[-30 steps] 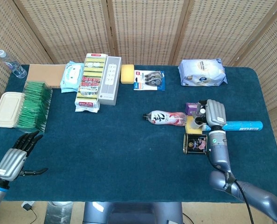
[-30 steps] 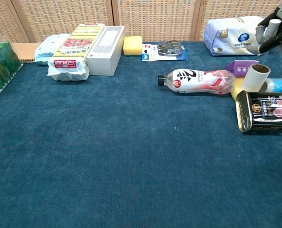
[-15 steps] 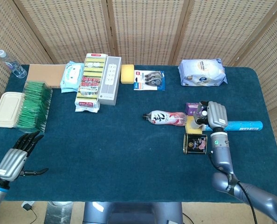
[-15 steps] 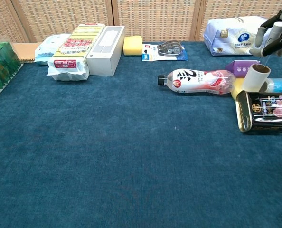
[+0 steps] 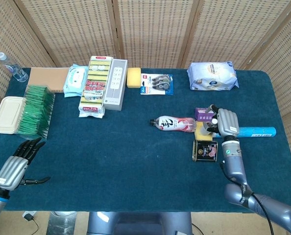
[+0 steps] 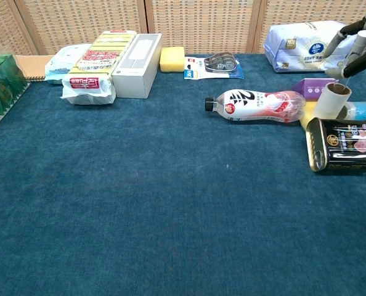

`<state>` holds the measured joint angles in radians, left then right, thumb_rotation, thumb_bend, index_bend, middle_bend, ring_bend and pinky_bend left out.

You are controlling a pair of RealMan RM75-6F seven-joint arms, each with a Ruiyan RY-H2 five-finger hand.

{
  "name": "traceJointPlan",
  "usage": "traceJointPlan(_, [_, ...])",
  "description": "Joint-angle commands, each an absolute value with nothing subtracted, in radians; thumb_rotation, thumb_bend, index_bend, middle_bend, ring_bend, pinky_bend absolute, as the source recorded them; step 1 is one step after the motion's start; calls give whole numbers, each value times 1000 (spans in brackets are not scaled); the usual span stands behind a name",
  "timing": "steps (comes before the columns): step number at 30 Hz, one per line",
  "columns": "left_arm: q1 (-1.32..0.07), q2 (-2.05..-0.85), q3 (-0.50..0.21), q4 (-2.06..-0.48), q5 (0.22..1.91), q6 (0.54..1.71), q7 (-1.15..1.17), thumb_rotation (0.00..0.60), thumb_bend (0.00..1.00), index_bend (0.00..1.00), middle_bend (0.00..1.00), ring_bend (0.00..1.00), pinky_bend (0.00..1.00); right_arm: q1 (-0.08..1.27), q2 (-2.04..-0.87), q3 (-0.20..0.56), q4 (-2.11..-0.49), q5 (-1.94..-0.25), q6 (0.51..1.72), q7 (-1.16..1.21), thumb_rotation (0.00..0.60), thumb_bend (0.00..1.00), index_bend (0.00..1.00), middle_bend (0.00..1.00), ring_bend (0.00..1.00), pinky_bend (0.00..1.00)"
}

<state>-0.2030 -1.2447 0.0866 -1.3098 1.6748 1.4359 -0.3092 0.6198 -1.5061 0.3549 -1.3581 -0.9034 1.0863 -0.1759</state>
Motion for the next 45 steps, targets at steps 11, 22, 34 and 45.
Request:
traceJointPlan(11, [-201,-1245,88,-1308,1679,1443,-314,386,0,0,0,0,32,603,-1473,353,-1408,-950,1121,-158,600,245,308,327,312,350])
traceJointPlan(22, [-201,-1242,89,-1309,1684,1449,-317,386,0,0,0,0,32,589,-1435,348,-1450,-961,1134,-177,586,220,281,293,270,317])
traceJointPlan(34, [-219,-1237,93,-1308,1708,1441,-318,387,0,0,0,0,32,531,-1349,355,-1557,-996,1221,-167,586,220,276,283,257,303])
traceJointPlan(45, [-238,-1226,95,-1308,1727,1440,-329,391,0,0,0,0,32,419,-1182,314,-1774,-1082,1313,-155,585,219,256,281,253,303])
